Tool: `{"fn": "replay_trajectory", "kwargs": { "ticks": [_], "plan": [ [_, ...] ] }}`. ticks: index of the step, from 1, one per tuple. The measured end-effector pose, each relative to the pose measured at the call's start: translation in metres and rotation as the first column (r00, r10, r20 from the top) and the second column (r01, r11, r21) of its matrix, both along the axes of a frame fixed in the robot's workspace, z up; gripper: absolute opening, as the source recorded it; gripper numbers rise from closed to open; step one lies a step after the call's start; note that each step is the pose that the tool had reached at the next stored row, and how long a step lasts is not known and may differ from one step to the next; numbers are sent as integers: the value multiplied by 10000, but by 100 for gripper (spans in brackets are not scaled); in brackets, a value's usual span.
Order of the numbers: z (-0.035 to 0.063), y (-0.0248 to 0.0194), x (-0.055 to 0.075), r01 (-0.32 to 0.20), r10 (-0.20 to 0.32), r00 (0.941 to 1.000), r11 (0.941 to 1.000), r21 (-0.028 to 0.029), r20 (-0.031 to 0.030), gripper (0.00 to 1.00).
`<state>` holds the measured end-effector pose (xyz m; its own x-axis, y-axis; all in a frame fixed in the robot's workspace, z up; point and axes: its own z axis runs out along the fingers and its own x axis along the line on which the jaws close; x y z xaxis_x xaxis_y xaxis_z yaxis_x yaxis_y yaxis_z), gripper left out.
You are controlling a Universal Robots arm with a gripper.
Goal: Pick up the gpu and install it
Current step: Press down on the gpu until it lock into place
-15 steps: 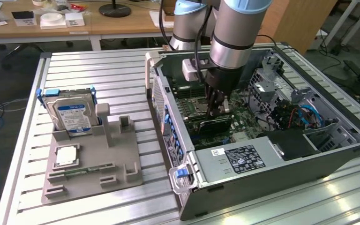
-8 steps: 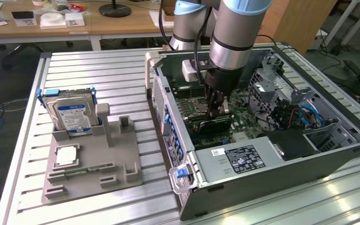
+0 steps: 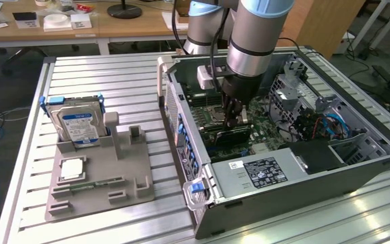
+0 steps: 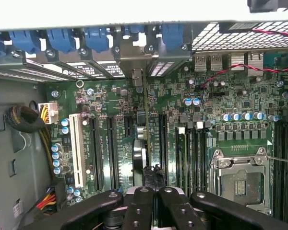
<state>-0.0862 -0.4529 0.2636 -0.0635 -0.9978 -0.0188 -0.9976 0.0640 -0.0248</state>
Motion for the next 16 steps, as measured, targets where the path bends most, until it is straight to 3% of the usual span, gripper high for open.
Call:
{"fn": "replay_trajectory", "kwargs": {
  "ticks": [16],
  "plan": [
    [-15, 0, -5, 1, -1, 10000, 10000, 2, 0, 11]
  ]
}}
